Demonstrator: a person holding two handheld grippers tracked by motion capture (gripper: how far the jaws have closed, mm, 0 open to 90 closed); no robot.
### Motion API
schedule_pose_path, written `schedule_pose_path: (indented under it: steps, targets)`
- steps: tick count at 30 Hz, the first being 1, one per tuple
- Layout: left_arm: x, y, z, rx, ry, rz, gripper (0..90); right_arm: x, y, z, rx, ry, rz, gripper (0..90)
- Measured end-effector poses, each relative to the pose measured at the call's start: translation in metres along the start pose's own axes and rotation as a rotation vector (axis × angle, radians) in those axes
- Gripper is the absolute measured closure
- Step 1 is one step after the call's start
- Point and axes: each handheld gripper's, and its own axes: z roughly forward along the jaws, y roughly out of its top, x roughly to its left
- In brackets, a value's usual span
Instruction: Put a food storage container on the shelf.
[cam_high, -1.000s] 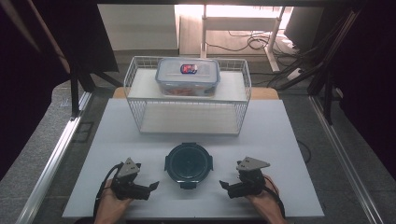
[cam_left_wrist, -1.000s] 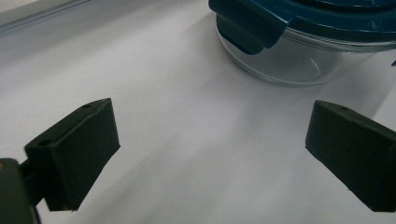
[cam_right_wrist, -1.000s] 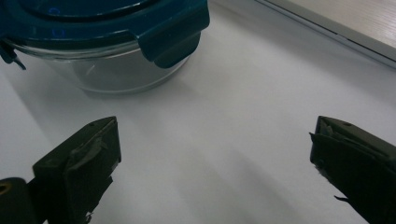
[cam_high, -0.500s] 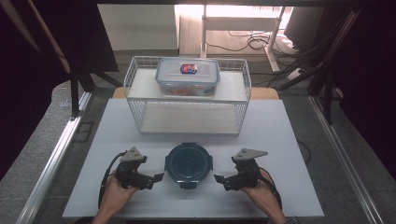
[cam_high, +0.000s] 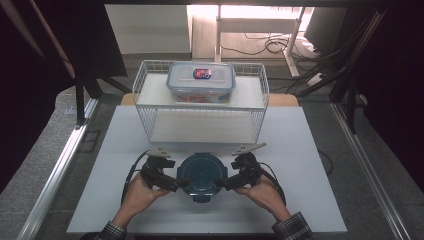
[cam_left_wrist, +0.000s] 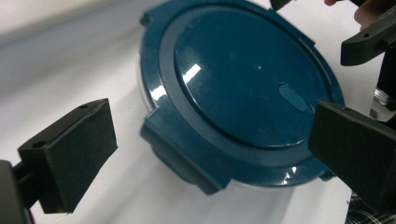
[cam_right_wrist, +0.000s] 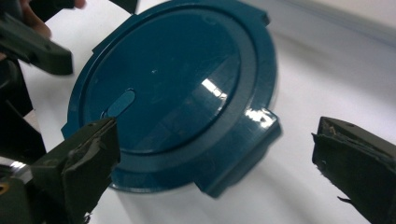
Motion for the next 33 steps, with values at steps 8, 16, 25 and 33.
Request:
schedule_pose_path:
  steps: [8, 16, 25, 33]
  targets:
    - [0.012, -0.017, 0.009, 0.010, -0.096, -0.117, 7.8, -0.014, -0.007, 0.015, 0.054, 0.110, 0.098, 9.7]
    - [0.015, -0.024, 0.002, -0.009, -0.157, -0.213, 24.3, -0.020, -0.013, 0.009, 0.055, 0.182, 0.182, 27.2]
    - [0.016, -0.037, -0.014, -0.097, -0.215, -0.288, 50.1, -0.021, -0.023, -0.009, 0.003, 0.221, 0.256, 48.6]
    - [0.010, -0.038, -0.018, -0.118, -0.212, -0.317, 55.1, -0.010, -0.029, -0.017, -0.043, 0.189, 0.309, 54.3]
